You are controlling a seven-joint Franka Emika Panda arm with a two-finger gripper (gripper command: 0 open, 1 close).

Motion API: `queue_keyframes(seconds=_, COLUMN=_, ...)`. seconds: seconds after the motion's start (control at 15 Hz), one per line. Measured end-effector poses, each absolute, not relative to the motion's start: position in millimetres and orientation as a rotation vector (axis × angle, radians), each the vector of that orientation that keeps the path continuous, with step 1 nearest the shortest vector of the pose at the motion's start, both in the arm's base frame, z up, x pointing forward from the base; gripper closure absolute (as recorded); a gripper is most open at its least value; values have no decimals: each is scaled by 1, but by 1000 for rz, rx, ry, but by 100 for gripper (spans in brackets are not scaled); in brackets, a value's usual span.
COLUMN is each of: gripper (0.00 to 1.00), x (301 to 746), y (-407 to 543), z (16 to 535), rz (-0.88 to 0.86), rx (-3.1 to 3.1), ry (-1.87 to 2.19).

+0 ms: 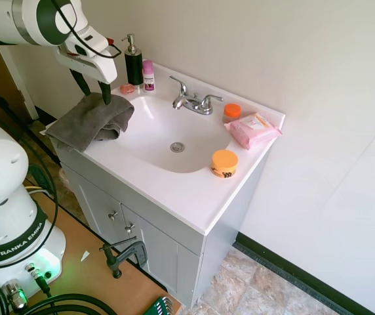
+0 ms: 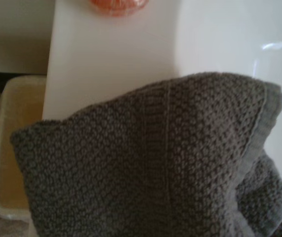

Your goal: Clean the sink

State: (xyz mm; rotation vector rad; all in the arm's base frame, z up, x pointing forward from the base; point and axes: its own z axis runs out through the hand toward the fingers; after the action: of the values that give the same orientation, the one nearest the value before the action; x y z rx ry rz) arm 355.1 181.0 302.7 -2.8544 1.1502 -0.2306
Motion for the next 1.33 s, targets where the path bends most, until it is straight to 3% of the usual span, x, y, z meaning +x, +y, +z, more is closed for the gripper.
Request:
queue_keyframes(seconds=0.47, gripper=0, x=353, y=184, z=247, rz=-129, rx=-2889, ry=1171)
queue_keyframes(seconds=0.53, gripper=100, x=354, y=183, z=244, rz=-126, rx=-2894, ry=1171)
queue_keyframes(seconds=1.33, gripper=100, x=354, y=184, z=245, rz=-123, rx=-2898, ry=1185)
